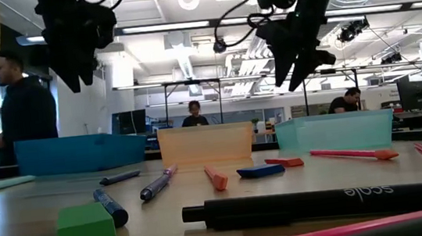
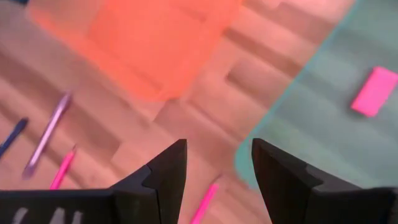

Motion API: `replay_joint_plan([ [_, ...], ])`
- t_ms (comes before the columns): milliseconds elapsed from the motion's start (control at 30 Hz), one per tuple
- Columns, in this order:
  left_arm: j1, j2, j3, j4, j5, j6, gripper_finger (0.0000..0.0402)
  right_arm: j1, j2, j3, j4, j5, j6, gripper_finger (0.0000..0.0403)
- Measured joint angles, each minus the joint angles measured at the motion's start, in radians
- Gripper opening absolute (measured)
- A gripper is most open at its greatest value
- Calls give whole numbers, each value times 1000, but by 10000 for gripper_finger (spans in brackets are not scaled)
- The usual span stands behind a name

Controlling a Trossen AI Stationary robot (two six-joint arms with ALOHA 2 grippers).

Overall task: Sort crayons/erasers/pens/pencils in bins
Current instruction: Put the top center pink pencil into the pink bin

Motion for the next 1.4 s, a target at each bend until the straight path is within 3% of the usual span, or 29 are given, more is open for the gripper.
replay_joint_plan([
  [433, -193, 12, 0, 54, -7, -235, 165, 206, 0, 0, -2, 2, 125, 174],
  [700, -319, 55, -1, 59, -78, -428, 165, 319, 1, 0, -21, -7, 245, 174],
  [900, -399, 116, -1, 120, -79, -508, 165, 393, 1, 0, -85, 64, 312, 174],
  [1167, -447, 209, -1, 231, -75, -529, 165, 466, 13, 0, -169, 84, 356, 174],
  [1400, -447, 181, -1, 213, -67, -500, 165, 541, 73, 0, -187, 47, 397, 174],
])
